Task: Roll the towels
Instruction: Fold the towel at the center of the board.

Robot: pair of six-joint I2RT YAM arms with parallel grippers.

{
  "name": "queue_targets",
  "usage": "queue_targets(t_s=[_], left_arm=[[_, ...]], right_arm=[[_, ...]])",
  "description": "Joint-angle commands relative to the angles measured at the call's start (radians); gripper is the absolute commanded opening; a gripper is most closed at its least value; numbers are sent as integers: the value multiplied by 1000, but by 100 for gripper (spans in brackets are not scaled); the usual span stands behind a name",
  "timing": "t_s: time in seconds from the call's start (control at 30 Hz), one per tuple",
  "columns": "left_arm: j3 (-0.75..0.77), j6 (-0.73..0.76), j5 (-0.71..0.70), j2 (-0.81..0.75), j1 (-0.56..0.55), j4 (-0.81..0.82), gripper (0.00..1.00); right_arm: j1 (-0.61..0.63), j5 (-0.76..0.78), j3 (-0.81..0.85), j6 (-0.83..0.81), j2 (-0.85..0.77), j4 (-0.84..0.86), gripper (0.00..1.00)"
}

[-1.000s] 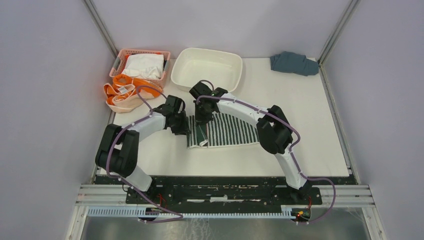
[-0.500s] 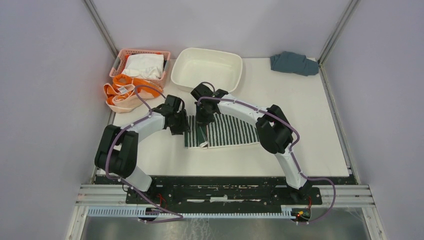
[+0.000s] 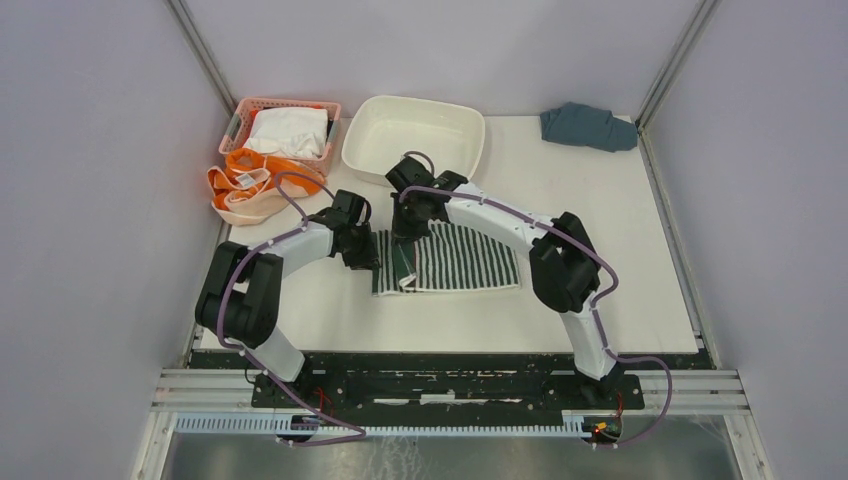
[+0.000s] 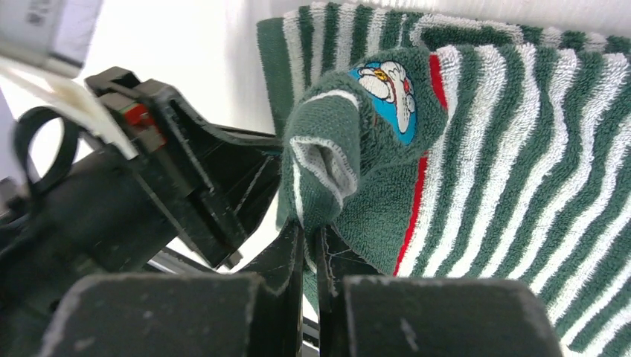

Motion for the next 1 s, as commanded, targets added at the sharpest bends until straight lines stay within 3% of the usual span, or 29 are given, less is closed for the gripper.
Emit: queue_targets(t_s=[0.0,0.57,0.77,0.97], left_arm=[[12,13,13,21,-6,10,27],[8,13,-5,11,-12,5,27],[7,16,-97,-36,-10,-36,32],[8,19,-167,-116,-2,-80,37]], right_arm=[[-2,3,28,22,-71,35,7],[-1,-90,-10,76,80,177,13],[-1,-123,-20,48,53,170,32],[-15,-110,-84,-65,-89,118,52]])
